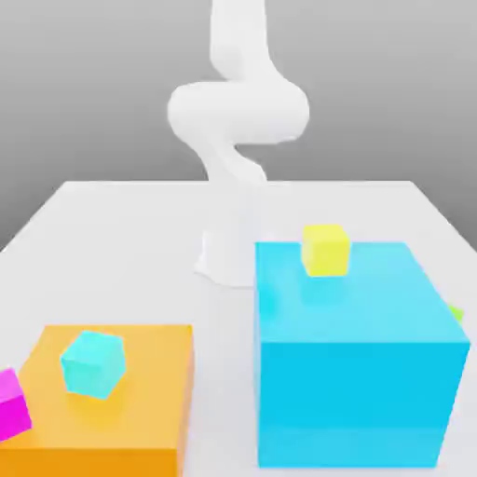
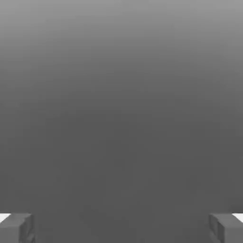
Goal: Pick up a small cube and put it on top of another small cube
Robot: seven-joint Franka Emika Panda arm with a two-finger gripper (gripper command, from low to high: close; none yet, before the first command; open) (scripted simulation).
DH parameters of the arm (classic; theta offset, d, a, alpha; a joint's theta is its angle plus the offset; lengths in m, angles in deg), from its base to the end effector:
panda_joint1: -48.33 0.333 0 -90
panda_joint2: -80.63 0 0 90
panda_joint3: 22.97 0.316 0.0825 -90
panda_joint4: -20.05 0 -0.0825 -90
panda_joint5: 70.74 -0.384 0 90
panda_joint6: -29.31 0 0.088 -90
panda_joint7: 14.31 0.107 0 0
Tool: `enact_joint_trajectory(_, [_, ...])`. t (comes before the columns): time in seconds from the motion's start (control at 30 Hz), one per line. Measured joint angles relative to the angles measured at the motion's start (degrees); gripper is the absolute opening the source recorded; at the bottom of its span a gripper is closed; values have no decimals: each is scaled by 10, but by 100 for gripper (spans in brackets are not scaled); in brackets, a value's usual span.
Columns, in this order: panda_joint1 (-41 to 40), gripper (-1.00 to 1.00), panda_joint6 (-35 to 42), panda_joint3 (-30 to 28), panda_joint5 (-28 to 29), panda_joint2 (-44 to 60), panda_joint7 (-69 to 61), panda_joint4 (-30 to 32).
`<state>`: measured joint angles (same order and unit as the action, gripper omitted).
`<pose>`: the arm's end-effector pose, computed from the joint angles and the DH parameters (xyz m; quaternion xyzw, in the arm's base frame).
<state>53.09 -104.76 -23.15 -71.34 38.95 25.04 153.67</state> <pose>0.3739 0.0297 0.6730 -0.8899 0.2808 -0.3311 0.1399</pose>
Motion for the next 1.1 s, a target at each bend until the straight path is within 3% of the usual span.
enact_joint_trajectory(0.4, [208,0,-110,19,-35,201,-318,88])
enact_joint_trajectory(0.7, [323,0,-192,75,-39,349,-537,154])
enact_joint_trajectory(0.93, [406,0,-258,115,31,466,-651,203])
enact_joint_trajectory(1.1, [437,0,-335,76,97,567,-622,192])
